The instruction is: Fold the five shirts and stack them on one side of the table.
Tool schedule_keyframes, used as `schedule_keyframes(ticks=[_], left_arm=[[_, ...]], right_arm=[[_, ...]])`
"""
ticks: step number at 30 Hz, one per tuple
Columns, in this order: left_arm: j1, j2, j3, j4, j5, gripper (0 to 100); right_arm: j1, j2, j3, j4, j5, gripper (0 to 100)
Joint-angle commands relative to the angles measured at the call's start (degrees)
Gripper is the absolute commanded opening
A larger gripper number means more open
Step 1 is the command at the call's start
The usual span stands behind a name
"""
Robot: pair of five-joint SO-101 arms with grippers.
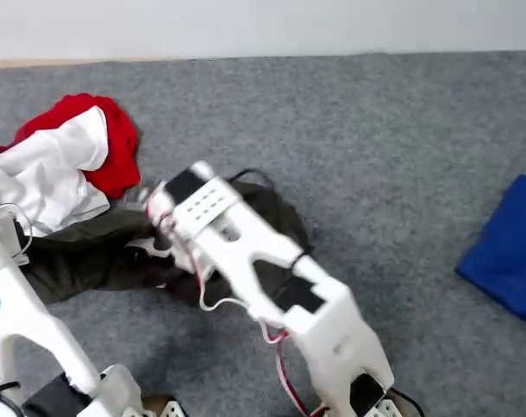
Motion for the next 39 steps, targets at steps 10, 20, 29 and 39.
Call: schedule_keyframes(ticks=[10,20,29,39], left_arm=[[10.2,-2.46,-15.78,13.27,3.69,0],[18.11,-2.73,-34.77,21.71,7.47,0],[25.93,-8.62,-32.04,21.54,7.47,1],[20.84,-0.35,-7.78,8.18,7.47,1]], right_arm=[[18.07,-30.64,5.01,2.51,0.97,1.0],[32.75,-51.47,6.07,2.42,0.97,1.0],[38.11,-55.96,6.86,2.24,7.21,1.0],[35.47,-28.79,11.34,-1.36,7.56,1.0]])
